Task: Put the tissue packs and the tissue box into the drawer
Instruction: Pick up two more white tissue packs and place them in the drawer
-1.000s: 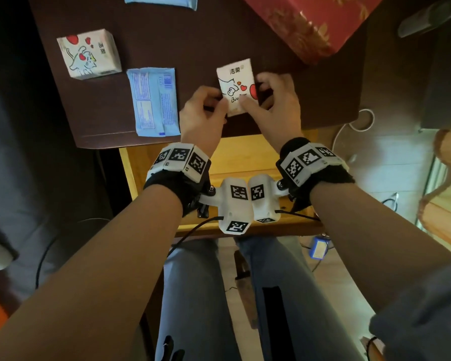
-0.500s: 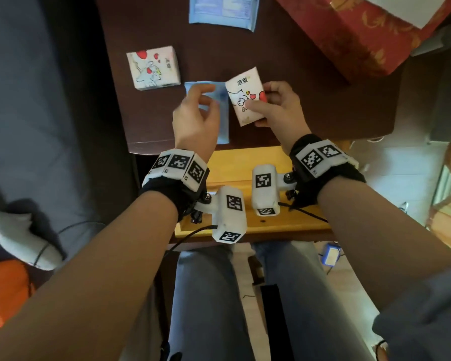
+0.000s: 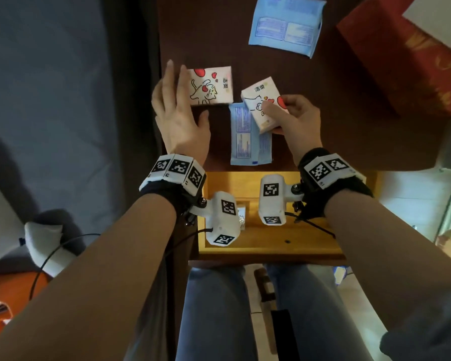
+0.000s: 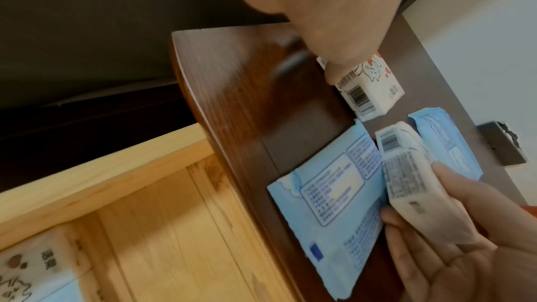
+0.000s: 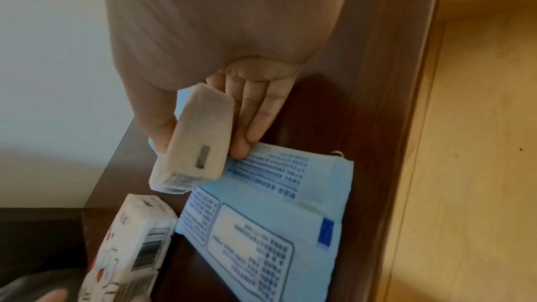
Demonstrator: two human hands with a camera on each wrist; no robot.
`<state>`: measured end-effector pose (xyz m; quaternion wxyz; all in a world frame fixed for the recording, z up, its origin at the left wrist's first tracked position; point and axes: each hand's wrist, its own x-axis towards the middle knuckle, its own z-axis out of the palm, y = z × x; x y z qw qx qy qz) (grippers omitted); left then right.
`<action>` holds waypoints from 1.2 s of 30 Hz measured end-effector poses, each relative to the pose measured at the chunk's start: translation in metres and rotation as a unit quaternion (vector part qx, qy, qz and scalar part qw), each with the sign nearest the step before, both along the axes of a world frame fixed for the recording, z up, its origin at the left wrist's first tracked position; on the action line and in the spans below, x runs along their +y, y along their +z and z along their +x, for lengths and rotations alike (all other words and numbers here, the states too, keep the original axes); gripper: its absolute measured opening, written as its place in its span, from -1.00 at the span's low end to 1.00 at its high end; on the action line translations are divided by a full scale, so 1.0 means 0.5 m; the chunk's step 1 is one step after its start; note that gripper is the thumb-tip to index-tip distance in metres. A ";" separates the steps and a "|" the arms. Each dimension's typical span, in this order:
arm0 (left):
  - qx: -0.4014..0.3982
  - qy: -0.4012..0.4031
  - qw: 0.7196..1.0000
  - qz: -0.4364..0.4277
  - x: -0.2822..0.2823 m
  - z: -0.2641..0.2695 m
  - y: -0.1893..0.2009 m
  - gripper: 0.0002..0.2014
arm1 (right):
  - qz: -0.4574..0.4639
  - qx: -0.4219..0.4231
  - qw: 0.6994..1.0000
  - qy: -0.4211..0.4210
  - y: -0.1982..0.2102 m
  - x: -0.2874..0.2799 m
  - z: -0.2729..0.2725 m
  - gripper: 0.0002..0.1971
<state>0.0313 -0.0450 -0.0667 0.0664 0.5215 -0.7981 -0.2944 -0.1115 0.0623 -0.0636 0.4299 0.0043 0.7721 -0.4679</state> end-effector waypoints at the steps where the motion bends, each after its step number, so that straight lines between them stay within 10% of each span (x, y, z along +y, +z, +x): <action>1: 0.000 -0.014 1.000 0.013 -0.003 -0.002 -0.004 -0.29 | 0.004 0.007 1.000 0.000 -0.001 -0.001 -0.001 -0.77; 22: 0.019 0.000 0.998 0.064 0.026 -0.003 0.014 -0.36 | -0.019 -0.027 0.999 -0.022 0.016 0.008 0.008 -0.68; 36: 0.107 0.008 0.962 0.253 0.138 0.050 0.062 -0.70 | -0.040 -0.066 0.997 0.006 0.073 0.098 0.090 -0.67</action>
